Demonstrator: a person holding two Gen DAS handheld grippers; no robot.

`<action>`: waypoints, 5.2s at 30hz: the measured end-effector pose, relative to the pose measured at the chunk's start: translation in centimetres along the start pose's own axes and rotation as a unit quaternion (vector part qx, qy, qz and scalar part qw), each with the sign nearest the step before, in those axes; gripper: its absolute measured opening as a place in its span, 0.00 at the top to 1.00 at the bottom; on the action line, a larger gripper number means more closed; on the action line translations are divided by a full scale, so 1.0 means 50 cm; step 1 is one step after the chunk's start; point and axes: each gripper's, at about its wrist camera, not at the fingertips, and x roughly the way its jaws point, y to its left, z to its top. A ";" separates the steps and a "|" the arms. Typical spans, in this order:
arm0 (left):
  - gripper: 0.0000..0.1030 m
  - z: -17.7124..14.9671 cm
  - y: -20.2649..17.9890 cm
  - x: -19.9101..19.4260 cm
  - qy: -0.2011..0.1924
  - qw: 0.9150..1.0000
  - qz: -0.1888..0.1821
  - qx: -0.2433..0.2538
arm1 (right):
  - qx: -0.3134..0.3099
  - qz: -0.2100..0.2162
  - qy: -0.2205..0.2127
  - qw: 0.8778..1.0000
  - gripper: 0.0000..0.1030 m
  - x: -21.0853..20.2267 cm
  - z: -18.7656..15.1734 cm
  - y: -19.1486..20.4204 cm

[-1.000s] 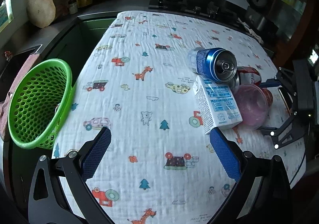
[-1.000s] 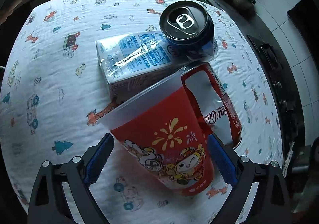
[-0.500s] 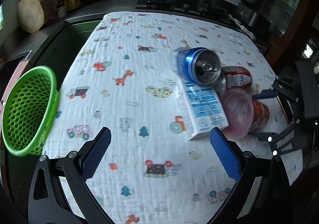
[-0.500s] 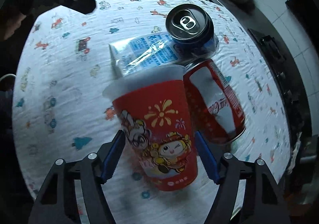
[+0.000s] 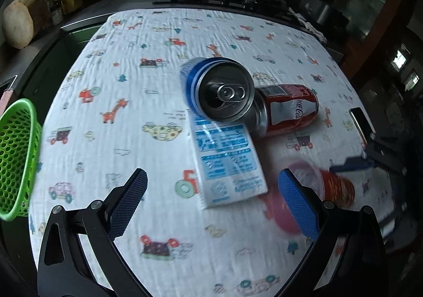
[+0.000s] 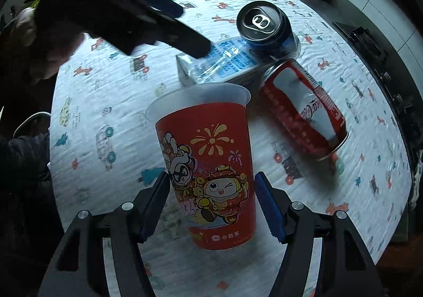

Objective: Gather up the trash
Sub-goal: 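Grasp the red printed plastic cup with the right tool and lift it, then grasp the white Yili milk carton with the left tool while the right tool lifts the cup, then carry the milk carton over the green basket and open the left tool, then lower the red printed cup into the green basket and open the right tool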

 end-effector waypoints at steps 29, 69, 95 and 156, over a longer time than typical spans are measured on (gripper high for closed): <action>0.32 0.040 -0.021 0.104 0.047 0.998 -0.032 -0.033 | 0.015 0.002 -0.020 1.000 0.24 -0.008 -0.001 -0.004; 0.33 -0.021 0.037 0.069 0.068 0.997 -0.009 0.021 | -0.031 -0.011 -0.017 0.999 0.26 0.052 0.064 0.019; 0.33 -0.122 0.170 -0.128 0.002 1.000 -0.008 0.024 | 0.041 -0.009 -0.090 0.995 0.27 -0.010 0.145 0.107; 0.23 -0.160 0.782 -0.192 -0.063 0.963 0.130 -0.229 | 0.049 0.061 -0.171 0.982 0.28 0.074 0.615 0.219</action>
